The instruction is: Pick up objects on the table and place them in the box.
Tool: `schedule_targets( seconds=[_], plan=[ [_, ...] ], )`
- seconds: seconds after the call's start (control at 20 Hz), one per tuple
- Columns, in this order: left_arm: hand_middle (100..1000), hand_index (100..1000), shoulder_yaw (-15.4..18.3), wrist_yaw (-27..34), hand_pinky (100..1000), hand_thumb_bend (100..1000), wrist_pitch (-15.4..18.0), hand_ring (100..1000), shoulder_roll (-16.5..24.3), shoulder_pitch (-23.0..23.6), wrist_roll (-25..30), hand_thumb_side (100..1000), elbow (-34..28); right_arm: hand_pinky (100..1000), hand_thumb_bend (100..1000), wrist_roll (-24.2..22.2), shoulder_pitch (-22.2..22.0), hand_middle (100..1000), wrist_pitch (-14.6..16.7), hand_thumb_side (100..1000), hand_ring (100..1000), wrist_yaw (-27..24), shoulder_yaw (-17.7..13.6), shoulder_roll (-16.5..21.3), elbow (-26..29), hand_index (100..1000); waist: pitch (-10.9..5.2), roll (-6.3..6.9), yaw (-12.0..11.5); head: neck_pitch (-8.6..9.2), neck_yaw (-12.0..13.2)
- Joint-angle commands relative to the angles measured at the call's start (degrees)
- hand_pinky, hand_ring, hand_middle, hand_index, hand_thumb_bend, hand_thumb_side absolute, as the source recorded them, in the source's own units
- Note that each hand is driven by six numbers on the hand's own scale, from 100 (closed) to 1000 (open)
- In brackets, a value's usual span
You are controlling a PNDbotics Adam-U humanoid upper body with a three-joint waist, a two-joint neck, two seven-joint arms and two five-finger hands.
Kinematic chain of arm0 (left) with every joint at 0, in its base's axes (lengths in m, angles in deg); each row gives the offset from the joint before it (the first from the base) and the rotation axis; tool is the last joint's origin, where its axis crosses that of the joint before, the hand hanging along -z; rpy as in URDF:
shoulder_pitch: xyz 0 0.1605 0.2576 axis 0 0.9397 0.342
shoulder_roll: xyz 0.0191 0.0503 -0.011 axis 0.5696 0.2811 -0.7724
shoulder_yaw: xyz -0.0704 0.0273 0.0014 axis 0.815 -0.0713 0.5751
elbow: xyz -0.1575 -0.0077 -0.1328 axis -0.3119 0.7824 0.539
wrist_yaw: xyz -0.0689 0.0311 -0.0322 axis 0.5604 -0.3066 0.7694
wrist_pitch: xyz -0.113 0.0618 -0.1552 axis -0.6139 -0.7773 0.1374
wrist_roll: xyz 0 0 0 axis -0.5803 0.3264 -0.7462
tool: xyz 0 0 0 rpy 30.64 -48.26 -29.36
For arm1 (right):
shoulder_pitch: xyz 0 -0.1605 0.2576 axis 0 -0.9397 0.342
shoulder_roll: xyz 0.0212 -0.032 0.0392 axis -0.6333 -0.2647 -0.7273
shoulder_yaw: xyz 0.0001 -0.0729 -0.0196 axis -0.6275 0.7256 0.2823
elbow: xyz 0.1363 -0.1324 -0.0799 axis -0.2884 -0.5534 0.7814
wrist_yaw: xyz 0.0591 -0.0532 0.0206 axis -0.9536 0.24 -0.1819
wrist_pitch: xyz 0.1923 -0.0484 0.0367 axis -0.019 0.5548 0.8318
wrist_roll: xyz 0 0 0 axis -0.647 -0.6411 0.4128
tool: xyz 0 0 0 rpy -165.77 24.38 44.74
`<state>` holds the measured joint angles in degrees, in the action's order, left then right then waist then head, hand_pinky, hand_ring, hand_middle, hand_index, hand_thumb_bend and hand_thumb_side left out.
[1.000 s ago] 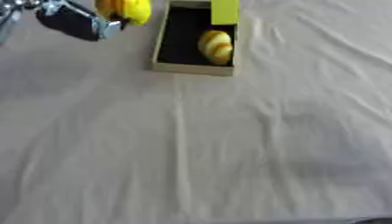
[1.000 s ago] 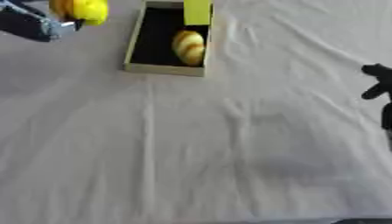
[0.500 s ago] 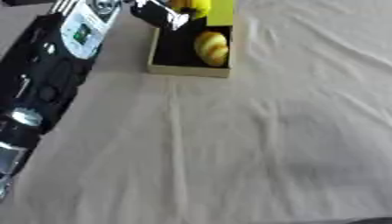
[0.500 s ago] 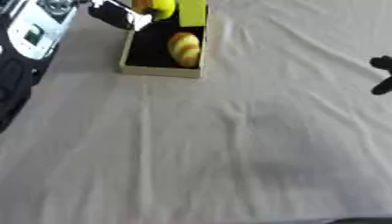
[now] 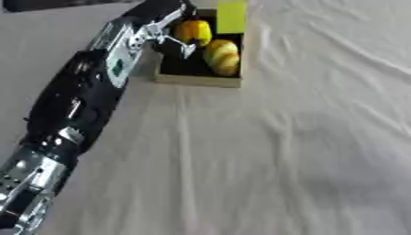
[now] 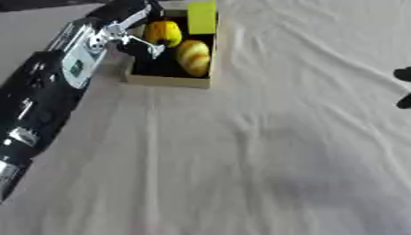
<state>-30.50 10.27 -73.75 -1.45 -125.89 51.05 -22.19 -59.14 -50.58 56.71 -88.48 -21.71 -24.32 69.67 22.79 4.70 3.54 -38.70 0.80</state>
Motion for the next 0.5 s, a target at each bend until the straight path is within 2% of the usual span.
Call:
schedule_targets(
  seconds=[0.05, 0.1, 0.15, 0.2, 0.25, 0.3, 0.35, 0.4, 0.45, 0.5],
  plan=[
    [577, 736, 0.75, -1.01, 714, 100, 0.24, 647, 0.29, -0.82, -1.53, 100, 0.16, 1000, 100, -0.19, 0.42, 540, -0.44, 470, 862, -0.61, -0.39, 0.53, 1.07, 768, -1.03, -0.51, 0.12, 0.78, 0.06],
    [618, 782, 0.68, -1.38, 752, 102, 0.28, 693, 0.3, -0.72, -1.63, 100, 0.25, 1000, 100, -0.22, 0.39, 540, -0.57, 470, 863, -0.59, -0.42, 0.39, 1.07, 768, -1.01, -0.52, 0.13, 0.75, 0.03],
    [727, 875, 0.57, -2.03, 826, 175, 0.27, 787, 0.35, -0.61, -1.53, 100, 0.3, 1000, 100, -0.26, 0.32, 539, -0.69, 470, 863, -0.54, -0.46, 0.26, 1.07, 768, -1.0, -0.52, 0.14, 0.68, -0.02],
    [774, 924, 0.53, -2.83, 860, 203, 0.21, 828, 0.39, -0.53, -1.37, 100, 0.26, 1000, 100, -0.28, 0.25, 539, -0.76, 470, 863, -0.47, -0.48, 0.16, 1.07, 768, -1.0, -0.53, 0.15, 0.62, -0.04],
    [817, 952, 0.59, -3.55, 899, 232, 0.09, 869, 0.45, -0.45, -1.33, 186, 0.12, 1000, 100, -0.28, 0.18, 539, -0.8, 470, 863, -0.41, -0.51, 0.08, 1.07, 768, -1.01, -0.54, 0.15, 0.55, -0.08],
    [843, 965, 0.7, -4.1, 934, 286, -0.1, 904, 0.5, -0.38, -1.52, 293, -0.1, 1000, 100, -0.28, 0.1, 539, -0.83, 470, 863, -0.34, -0.53, 0.03, 1.07, 767, -1.02, -0.54, 0.15, 0.47, -0.12],
    [849, 966, 0.8, -4.64, 948, 323, -0.38, 917, 0.58, -0.32, -1.99, 327, -0.44, 1000, 100, -0.29, 0.03, 538, -0.9, 470, 863, -0.27, -0.52, -0.01, 1.07, 767, -1.07, -0.54, 0.13, 0.36, -0.18],
    [853, 965, 0.89, -5.17, 955, 273, -0.75, 927, 0.65, -0.26, -2.65, 369, -0.79, 1000, 100, -0.3, -0.02, 538, -0.97, 474, 862, -0.22, -0.5, -0.04, 1.07, 767, -1.11, -0.54, 0.12, 0.29, -0.22],
    [852, 964, 1.02, -5.58, 954, 365, -1.2, 932, 0.71, -0.2, -3.39, 358, -1.13, 1000, 100, -0.29, -0.03, 538, -1.03, 470, 862, -0.22, -0.48, -0.08, 1.07, 767, -1.17, -0.56, 0.08, 0.21, -0.27],
    [856, 965, 1.1, -5.88, 960, 392, -1.61, 941, 0.78, -0.14, -4.06, 372, -1.43, 1000, 100, -0.28, -0.04, 538, -1.09, 470, 862, -0.24, -0.48, -0.11, 1.07, 767, -1.23, -0.57, 0.05, 0.1, -0.32]
  ],
)
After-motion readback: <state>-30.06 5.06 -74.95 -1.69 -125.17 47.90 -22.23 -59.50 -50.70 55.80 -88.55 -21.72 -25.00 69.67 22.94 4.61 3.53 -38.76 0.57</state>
